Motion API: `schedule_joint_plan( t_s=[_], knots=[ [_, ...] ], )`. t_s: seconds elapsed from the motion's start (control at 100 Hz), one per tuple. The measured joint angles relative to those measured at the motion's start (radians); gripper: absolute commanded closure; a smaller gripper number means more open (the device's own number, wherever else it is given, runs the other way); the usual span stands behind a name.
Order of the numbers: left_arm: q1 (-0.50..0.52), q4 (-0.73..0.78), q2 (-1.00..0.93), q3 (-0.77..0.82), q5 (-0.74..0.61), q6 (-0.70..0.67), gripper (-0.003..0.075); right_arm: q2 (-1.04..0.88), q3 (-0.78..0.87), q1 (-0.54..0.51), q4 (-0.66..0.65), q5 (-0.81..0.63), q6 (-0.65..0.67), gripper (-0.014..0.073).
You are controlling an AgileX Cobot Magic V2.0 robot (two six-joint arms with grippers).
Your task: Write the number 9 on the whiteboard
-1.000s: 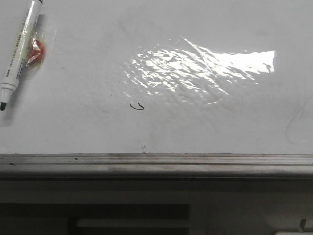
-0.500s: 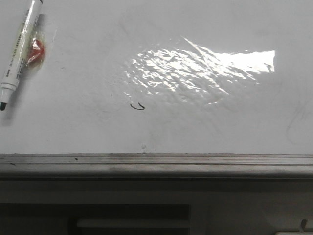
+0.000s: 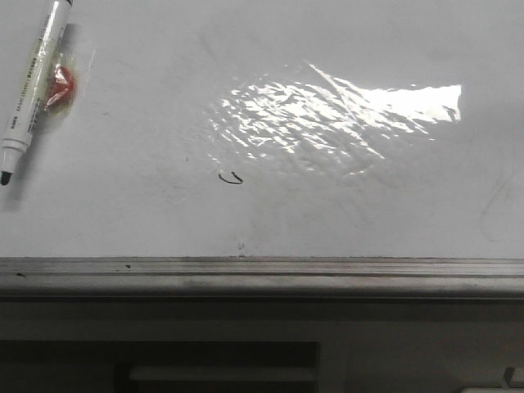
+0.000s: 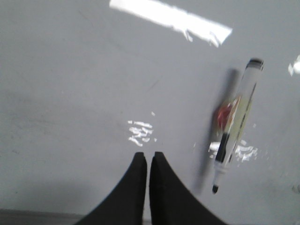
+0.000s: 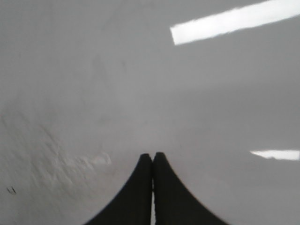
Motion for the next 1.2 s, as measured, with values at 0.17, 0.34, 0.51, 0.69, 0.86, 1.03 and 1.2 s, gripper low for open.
schedule_joint_plan(
  t_s=[0.17,0.34,0.51,0.69,0.86,1.03,1.2],
  knots=[
    [-0.009,0.033,0.181,-0.102,0.117,0.081,0.0371,0.039,-0.088,0.027,-0.141,0.1,-0.01,0.0279],
    [-0.114,-0.039,0.241,-0.118,0.118,0.178,0.0353,0.039,-0.095,0.1,-0.173,0.171,-0.01,0.0196],
    [-0.25,-0.136,0.285,-0.118,0.042,0.241,0.0353,0.039,-0.095,0.138,-0.208,0.197,-0.012,0.0196],
    [-0.376,-0.203,0.398,-0.119,-0.115,0.247,0.0353,0.039,-0.095,0.138,-0.217,0.191,-0.017,0.0196],
    [-0.449,-0.217,0.542,-0.12,-0.262,0.249,0.0353,0.039,-0.095,0.138,-0.217,0.191,-0.017,0.0196],
    [-0.457,-0.225,0.637,-0.123,-0.351,0.249,0.0354,0.04,-0.095,0.138,-0.217,0.191,-0.017,0.0196],
    [-0.463,-0.233,0.667,-0.13,-0.377,0.249,0.0456,0.04,-0.095,0.138,-0.217,0.191,-0.017,0.0196]
  ],
)
